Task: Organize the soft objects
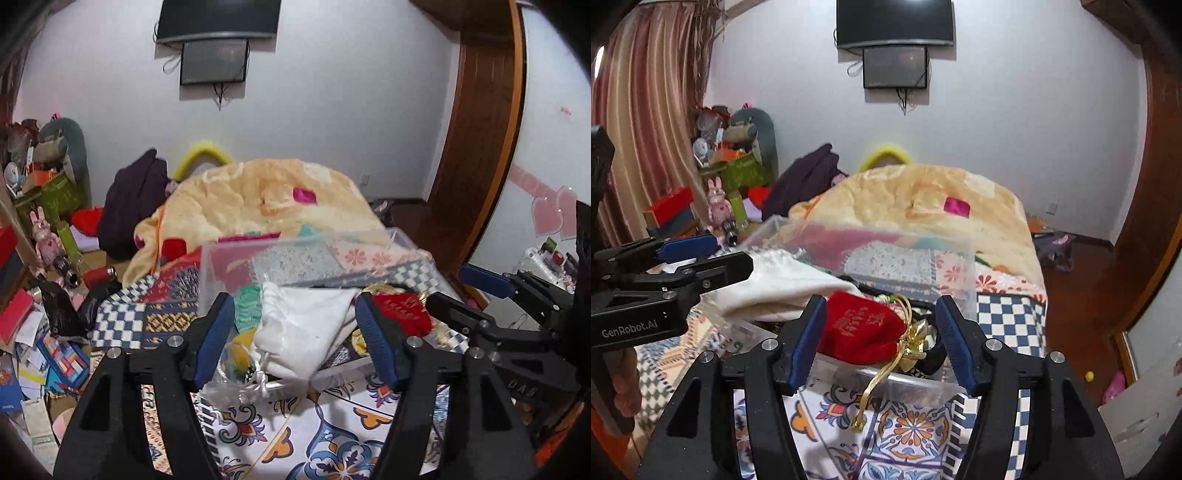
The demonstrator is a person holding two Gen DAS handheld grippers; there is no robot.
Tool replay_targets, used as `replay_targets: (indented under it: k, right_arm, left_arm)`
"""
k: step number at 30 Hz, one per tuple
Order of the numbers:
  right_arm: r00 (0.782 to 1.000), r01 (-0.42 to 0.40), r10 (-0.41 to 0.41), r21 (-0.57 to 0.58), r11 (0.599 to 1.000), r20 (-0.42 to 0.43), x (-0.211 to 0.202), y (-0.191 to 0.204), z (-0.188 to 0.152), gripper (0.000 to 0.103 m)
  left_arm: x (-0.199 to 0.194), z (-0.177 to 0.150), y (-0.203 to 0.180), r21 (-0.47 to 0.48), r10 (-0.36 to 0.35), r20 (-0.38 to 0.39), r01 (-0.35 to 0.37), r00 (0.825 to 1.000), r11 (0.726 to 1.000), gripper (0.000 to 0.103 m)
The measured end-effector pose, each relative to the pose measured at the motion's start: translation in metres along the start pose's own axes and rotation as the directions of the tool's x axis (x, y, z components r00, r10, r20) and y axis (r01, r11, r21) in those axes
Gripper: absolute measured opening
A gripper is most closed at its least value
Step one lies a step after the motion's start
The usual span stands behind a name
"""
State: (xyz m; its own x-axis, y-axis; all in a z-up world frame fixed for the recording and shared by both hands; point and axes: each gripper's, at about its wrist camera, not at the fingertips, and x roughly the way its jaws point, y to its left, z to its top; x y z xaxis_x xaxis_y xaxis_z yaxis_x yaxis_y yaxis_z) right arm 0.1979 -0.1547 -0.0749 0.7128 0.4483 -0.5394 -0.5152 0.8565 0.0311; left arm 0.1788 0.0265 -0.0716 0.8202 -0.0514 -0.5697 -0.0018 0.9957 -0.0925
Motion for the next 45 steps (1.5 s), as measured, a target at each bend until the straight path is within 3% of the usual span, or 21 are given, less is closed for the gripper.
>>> replay_targets:
  k: [5,9,11,15,18,19,29,45]
  right_arm:
    - [0.994,-0.005,0.006,-0.003,1.0,0.107,-0.039,0.004,0.014,0.058]
    - [0.981,-0.018,0.018,-0.002,1.0,0.195,-0.073,0.006,0.024,0.058]
    - [0.974,-0.019,0.019,-0.002,1.0,0.226,-0.086,0.007,0.026,0.058]
    - [0.959,-0.021,0.022,-0.007,1.0,0.283,-0.108,0.012,0.03,0.058]
    - [0.949,-0.021,0.022,-0.009,1.0,0.316,-0.119,0.016,0.03,0.067]
    - [0.945,-0.02,0.021,-0.007,1.0,0.327,-0.123,0.017,0.03,0.076]
    - [0.928,-0.023,0.018,0.009,1.0,0.372,-0.134,0.02,0.023,0.093]
    - [0.922,-0.026,0.02,0.011,1.0,0.387,-0.139,0.022,0.013,0.103]
  left_arm:
    - [-0.049,0.011,-0.003,0.021,0.011,0.122,-0.013,0.993,1.0,0.074]
    - [-0.087,0.019,-0.012,0.05,0.026,0.222,-0.038,0.975,0.998,0.078]
    - [-0.104,0.02,-0.016,0.055,0.027,0.263,-0.043,0.964,0.998,0.087]
    - [-0.131,0.021,-0.021,0.066,0.012,0.321,-0.035,0.947,0.997,0.094]
    - [-0.145,0.019,-0.027,0.075,0.009,0.356,-0.038,0.935,0.996,0.1]
    - [-0.15,0.018,-0.028,0.078,0.007,0.366,-0.038,0.93,0.996,0.101]
    - [-0.167,0.011,-0.03,0.064,-0.022,0.383,-0.003,0.923,0.998,0.103]
    - [-0.166,0.009,-0.031,0.061,-0.032,0.38,0.01,0.924,0.998,0.103]
